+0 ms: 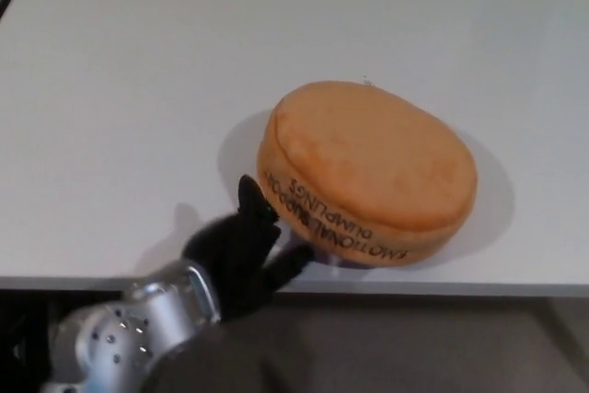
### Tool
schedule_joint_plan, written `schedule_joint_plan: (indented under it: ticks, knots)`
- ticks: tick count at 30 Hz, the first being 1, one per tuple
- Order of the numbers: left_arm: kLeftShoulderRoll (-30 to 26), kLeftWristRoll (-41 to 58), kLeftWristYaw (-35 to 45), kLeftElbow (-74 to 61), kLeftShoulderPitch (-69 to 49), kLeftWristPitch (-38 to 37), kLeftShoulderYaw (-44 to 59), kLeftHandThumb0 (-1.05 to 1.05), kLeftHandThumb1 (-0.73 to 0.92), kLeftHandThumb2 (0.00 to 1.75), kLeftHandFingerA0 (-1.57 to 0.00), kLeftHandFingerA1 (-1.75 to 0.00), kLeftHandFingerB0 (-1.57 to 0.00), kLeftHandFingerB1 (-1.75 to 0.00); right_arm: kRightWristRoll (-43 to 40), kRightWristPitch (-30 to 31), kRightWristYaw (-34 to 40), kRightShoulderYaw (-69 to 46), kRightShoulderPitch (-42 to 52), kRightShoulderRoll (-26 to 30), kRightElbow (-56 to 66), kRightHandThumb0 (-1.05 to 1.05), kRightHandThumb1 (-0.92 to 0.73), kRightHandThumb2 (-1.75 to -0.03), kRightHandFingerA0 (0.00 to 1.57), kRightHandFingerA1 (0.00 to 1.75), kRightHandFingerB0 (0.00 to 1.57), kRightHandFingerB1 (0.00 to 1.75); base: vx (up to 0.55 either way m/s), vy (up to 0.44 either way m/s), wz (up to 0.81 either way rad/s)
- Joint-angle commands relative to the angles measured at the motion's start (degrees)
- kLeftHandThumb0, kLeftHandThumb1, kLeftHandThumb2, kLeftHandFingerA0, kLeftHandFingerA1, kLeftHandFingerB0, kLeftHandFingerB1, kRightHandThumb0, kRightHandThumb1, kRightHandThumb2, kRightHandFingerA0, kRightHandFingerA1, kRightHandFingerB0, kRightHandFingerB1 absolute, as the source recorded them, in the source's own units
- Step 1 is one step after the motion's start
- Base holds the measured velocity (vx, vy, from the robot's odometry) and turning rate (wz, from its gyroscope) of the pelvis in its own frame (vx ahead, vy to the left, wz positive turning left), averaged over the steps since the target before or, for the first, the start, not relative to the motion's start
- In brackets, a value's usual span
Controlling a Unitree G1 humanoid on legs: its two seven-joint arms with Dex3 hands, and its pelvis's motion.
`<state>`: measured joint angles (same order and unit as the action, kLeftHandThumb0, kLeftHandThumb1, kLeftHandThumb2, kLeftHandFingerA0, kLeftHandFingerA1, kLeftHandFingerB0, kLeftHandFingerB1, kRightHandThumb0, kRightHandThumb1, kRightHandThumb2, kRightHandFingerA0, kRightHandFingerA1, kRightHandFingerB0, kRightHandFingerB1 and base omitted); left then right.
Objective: A soft plate is kept in the center of the table close to the robot and the robot uses its left hand to pick up the plate, turns it upside down and places it back on the table
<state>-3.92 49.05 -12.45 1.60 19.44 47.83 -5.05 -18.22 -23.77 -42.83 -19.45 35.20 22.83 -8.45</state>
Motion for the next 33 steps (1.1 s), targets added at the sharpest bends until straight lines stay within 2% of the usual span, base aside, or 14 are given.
schedule_joint_plan:
  ticks: [1, 2, 7, 8, 10, 12, 13, 14, 16, 26, 28, 30, 31, 33]
  knots:
    - [-14.51, -12.33, 4.38, -6.11, 9.04, 12.59, -12.77, -1.04, 0.83, 1.19, 0.00, -0.22, 0.00, 0.00, -0.51, 0.27, -0.18, -0.34, -0.26, 1.05, 0.73, -0.80, -0.89, -0.67, 0.25, 0.39, 0.00, 0.17, 0.00, 0.000, 0.00]
    - [-16.68, -13.65, 4.29, -7.43, 10.89, 14.15, -15.42, -0.98, 0.92, 0.88, 0.00, 0.00, 0.00, 0.00, -0.36, 0.30, -0.08, -0.38, -0.29, 1.16, 0.83, -0.79, -0.70, -1.07, 0.21, 0.52, 0.00, 0.17, 0.00, 0.000, 0.00]
    - [-19.38, -15.16, 1.58, -11.17, 12.33, 16.43, -18.23, -0.98, 0.92, 0.81, 0.00, 0.00, 0.00, 0.00, -0.60, 1.01, -0.24, -0.32, -0.02, 1.22, 1.05, -0.80, -0.70, -1.06, 0.20, 0.51, 0.00, 0.17, 0.00, 0.000, 0.00]
    - [-19.53, -15.51, 1.14, -11.80, 12.04, 16.39, -18.19, -1.02, 0.92, 0.83, 0.00, 0.00, 0.00, 0.00, -0.79, 0.99, -0.36, -0.29, 0.04, 1.16, 1.31, -0.80, -0.89, -0.67, 0.25, 0.38, 0.00, 0.17, 0.00, 0.000, 0.00]
    - [-19.86, -15.76, 1.42, -12.65, 12.00, 17.03, -18.19, -1.01, 0.92, 0.80, 0.00, 0.00, 0.00, 0.00, -0.66, 0.67, -0.38, -0.26, -0.17, 1.11, 1.06, -0.79, -0.70, -1.07, 0.20, 0.52, 0.00, 0.17, 0.00, 0.000, 0.00]
    - [-21.67, -16.32, 4.07, -13.46, 12.97, 18.10, -19.71, -1.02, 0.92, 0.84, 0.00, 0.00, 0.00, 0.00, -0.96, 0.94, -0.62, -0.24, -0.32, 1.14, 0.91, -0.81, -0.89, -0.67, 0.26, 0.40, 0.00, 0.18, 0.00, 0.000, 0.00]
    - [-22.15, -16.32, 4.91, -13.53, 13.38, 18.64, -20.01, -1.02, 0.92, 0.84, 0.00, 0.00, 0.00, 0.00, -0.89, 1.15, -0.52, -0.26, -0.22, 1.20, 1.11, -0.81, -0.72, -1.08, 0.17, 0.51, 0.00, 0.16, 0.00, 0.000, 0.00]
    - [-23.91, -16.55, 7.62, -13.67, 14.87, 19.14, -21.51, -1.03, 0.82, 1.21, 0.00, -0.17, 0.00, 0.00, -0.68, 0.94, -0.35, -0.19, -0.38, 1.09, 0.99, -0.80, -0.89, -0.67, 0.25, 0.39, 0.00, 0.18, 0.00, 0.000, 0.00]
    - [-26.66, -16.13, 12.53, -14.01, 16.83, 19.35, -23.05, -1.05, 0.89, 1.30, 0.00, -0.22, 0.00, -0.05, -0.68, 0.95, -0.34, -0.18, -0.35, 1.00, 0.94, -0.79, -0.70, -1.07, 0.20, 0.51, 0.00, 0.18, 0.00, 0.000, 0.00]
    - [-28.98, -20.68, 12.33, -20.02, 12.44, 14.26, -20.30, -1.03, 0.88, 1.25, 0.00, -0.17, 0.00, -0.02, -0.28, 0.23, -0.29, -0.17, -0.40, 0.85, 0.68, -0.79, -0.70, -1.07, 0.20, 0.52, 0.00, 0.18, 0.00, 0.000, 0.00]
    - [-27.63, -23.42, 9.32, -22.30, 9.16, 12.22, -18.71, -0.96, 0.79, 1.19, -0.02, -0.20, -0.11, -0.18, -0.57, 0.35, -0.44, -0.07, -0.32, 0.69, 0.85, -0.80, -0.90, -0.67, 0.27, 0.40, 0.00, 0.19, 0.00, 0.000, 0.00]
    - [-27.49, -28.27, 6.91, -24.62, 6.69, 10.29, -19.82, -0.95, 0.92, 0.75, -0.03, -0.33, -0.10, -0.26, -0.62, 0.19, -0.50, -0.21, -0.48, 0.82, 0.55, -0.78, -0.70, -1.07, 0.22, 0.53, 0.00, 0.19, 0.00, 0.000, 0.00]
    - [-27.59, -30.04, 5.60, -25.87, 5.32, 10.06, -20.30, -1.03, 0.83, 1.23, -0.04, -0.43, -0.13, -0.37, -0.88, 0.61, -0.61, -0.23, -0.48, 0.87, 0.56, -0.79, -0.70, -1.07, 0.22, 0.53, 0.00, 0.18, 0.00, 0.000, 0.00]
    - [-27.78, -34.10, 2.47, -28.90, 0.35, 6.42, -20.66, -1.01, 0.91, 0.77, -0.19, -0.39, -0.13, -0.29, -1.05, 1.24, -0.77, -0.28, -0.12, 1.13, 1.07, -0.81, -0.88, -0.68, 0.26, 0.41, 0.00, 0.18, 0.00, 0.000, 0.00]
